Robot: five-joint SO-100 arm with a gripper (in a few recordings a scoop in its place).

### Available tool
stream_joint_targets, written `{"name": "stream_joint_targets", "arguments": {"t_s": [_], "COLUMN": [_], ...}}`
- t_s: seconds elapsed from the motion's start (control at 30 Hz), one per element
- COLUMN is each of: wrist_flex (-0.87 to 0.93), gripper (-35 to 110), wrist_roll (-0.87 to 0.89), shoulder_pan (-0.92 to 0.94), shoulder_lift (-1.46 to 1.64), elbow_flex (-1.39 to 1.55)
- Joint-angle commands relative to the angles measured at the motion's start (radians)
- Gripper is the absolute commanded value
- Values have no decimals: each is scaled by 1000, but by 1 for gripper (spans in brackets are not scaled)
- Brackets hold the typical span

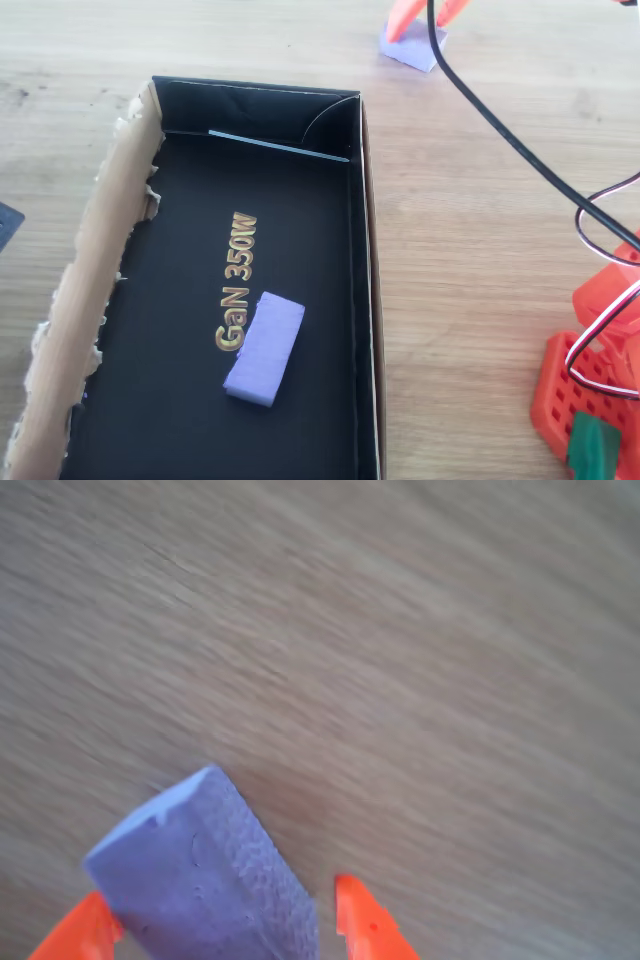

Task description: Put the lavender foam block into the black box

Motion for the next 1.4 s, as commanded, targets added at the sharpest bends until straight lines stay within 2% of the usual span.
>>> {"name": "stream_joint_targets", "arguments": {"t_s": [0.0,0.4,0.47,0.53,0.9,1.3,1.37], "wrist_flex": [-12,-55,-58,-75,-64,304,310], "gripper": [28,27,23,0,0,0,0], "wrist_roll": [5,0,5,-15,-26,-152,-160], "shoulder_pan": [9,11,9,9,5,-40,-54], "shoulder_lift": [18,-14,-15,-15,-6,256,354], "elbow_flex": [-5,-5,-5,-5,-5,6,92]}}
